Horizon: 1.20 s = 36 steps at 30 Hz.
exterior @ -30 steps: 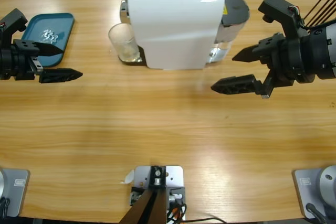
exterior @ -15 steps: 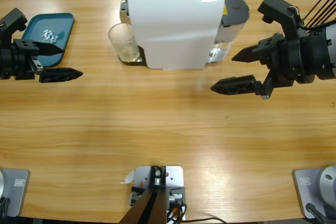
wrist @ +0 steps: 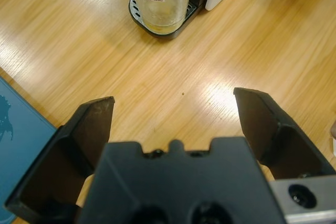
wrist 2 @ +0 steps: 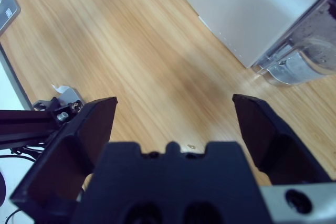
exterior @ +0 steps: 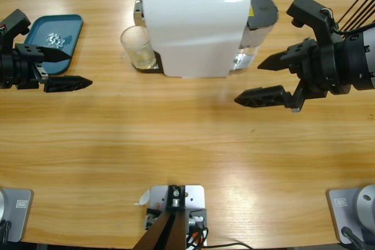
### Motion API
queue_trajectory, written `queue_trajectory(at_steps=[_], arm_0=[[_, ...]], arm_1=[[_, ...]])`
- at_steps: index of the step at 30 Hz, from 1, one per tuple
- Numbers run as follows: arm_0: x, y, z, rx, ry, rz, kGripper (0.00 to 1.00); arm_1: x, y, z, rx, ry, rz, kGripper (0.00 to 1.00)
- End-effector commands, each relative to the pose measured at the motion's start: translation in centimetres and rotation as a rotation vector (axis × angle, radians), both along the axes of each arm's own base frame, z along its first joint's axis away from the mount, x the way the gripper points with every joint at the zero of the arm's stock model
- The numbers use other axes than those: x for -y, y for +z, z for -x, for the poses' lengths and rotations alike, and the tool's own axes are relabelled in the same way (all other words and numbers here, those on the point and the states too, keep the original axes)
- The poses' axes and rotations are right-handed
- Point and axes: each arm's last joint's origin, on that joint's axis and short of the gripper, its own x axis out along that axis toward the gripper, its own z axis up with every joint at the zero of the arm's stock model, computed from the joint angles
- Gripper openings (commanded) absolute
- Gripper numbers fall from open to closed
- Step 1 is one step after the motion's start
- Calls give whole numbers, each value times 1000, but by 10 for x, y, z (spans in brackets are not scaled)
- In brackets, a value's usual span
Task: Pour coffee
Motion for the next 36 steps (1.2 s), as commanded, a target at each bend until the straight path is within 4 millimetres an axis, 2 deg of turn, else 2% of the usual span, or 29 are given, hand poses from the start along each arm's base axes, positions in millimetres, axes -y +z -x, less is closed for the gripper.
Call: queue_trajectory(at_steps=[1, 36], arm_0=[[2, -16, 2, -50, -29, -16, 1000], [2, -18, 0, -43, -29, -14, 1000]], arm_1=[[-3, -11, 0, -31, 30, 25, 1000], [-4, -12, 0, -32, 41, 32, 1000]])
